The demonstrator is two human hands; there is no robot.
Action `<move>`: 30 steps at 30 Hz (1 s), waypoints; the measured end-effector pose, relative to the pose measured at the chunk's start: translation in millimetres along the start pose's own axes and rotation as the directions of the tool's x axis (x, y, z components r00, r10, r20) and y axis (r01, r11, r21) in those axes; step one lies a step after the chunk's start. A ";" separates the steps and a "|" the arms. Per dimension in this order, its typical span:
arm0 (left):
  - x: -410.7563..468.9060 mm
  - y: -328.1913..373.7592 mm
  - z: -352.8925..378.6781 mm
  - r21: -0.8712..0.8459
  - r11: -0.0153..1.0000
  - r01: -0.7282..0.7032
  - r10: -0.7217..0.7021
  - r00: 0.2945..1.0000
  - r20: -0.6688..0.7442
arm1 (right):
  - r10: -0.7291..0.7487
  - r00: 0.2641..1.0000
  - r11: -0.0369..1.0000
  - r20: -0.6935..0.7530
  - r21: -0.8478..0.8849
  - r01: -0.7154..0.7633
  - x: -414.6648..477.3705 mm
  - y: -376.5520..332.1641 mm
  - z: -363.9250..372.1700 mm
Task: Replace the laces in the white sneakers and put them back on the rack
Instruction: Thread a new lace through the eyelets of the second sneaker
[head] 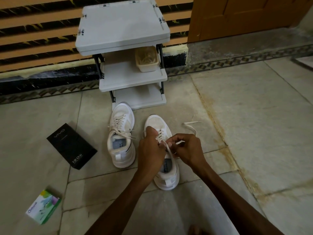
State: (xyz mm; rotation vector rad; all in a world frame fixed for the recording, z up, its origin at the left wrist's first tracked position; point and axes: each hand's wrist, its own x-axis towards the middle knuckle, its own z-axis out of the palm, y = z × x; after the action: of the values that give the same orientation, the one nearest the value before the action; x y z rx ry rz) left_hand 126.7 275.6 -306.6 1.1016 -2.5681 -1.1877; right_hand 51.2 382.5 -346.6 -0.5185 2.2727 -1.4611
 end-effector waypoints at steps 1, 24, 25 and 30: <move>1.2 -0.8 -1.2 0.015 1.000 -0.014 0.014 0.999 0.032 | -0.014 1.000 1.000 -0.014 -0.009 0.014 -0.3 0.4 1.4; 7.3 -3.8 -6.7 0.069 0.996 -0.047 0.038 0.990 0.138 | 0.190 0.966 0.973 0.177 0.098 -0.210 15.8 -62.0 -40.6; 8.1 -4.4 -6.3 0.073 0.996 -0.059 0.049 0.990 0.130 | 0.188 0.957 0.973 0.221 -0.177 -0.150 15.4 -50.3 -32.7; 11.4 -5.9 -6.3 0.064 0.996 -0.058 0.049 0.991 0.122 | 0.112 0.925 0.731 0.363 -0.661 0.171 12.6 -32.9 -18.2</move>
State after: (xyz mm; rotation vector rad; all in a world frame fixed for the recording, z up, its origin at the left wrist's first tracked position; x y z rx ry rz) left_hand 124.0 261.7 -308.6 0.9956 -2.7284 -1.1988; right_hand 34.4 377.5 -311.0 -0.9575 2.4098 -0.3933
